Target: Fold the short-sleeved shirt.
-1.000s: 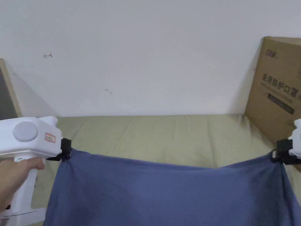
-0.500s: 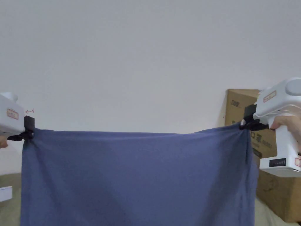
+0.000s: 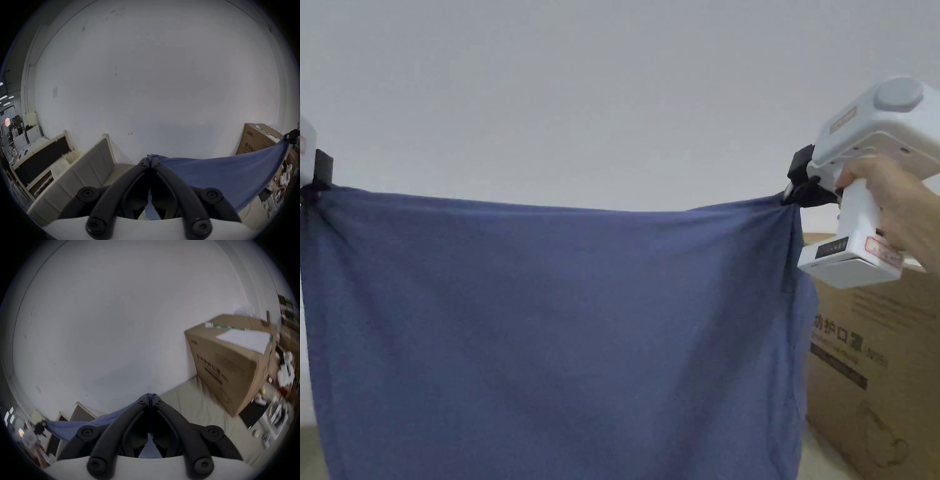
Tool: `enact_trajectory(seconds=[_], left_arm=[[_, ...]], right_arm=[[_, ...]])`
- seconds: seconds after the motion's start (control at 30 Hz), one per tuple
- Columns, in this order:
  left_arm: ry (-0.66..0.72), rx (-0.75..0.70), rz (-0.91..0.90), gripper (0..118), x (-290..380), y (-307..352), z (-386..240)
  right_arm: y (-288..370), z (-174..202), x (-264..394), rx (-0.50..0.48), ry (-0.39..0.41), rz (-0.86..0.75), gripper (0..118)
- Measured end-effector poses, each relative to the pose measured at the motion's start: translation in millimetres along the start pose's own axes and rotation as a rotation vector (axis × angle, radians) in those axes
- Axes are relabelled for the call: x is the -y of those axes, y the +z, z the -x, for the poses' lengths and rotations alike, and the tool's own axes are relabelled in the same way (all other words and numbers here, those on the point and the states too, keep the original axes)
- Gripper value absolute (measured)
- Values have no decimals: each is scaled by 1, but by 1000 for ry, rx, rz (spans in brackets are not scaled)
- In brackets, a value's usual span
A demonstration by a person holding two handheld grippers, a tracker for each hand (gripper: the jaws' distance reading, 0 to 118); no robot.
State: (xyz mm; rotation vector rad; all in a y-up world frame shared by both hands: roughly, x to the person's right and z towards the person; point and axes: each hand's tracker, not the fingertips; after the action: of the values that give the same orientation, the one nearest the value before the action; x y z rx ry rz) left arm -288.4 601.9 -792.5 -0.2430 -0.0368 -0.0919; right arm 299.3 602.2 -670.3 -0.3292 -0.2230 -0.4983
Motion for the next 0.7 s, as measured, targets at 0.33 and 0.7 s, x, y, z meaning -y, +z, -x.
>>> enact_trajectory(seconds=[0.33,0.7], left_arm=[[-54,-44,-134,2,-50,16,1],[-74,-8,46,2,81,-52,-23]], right_arm=[[56,45,-58,-33,72,-145,4],[-36,-31,51,83,99,125,4]])
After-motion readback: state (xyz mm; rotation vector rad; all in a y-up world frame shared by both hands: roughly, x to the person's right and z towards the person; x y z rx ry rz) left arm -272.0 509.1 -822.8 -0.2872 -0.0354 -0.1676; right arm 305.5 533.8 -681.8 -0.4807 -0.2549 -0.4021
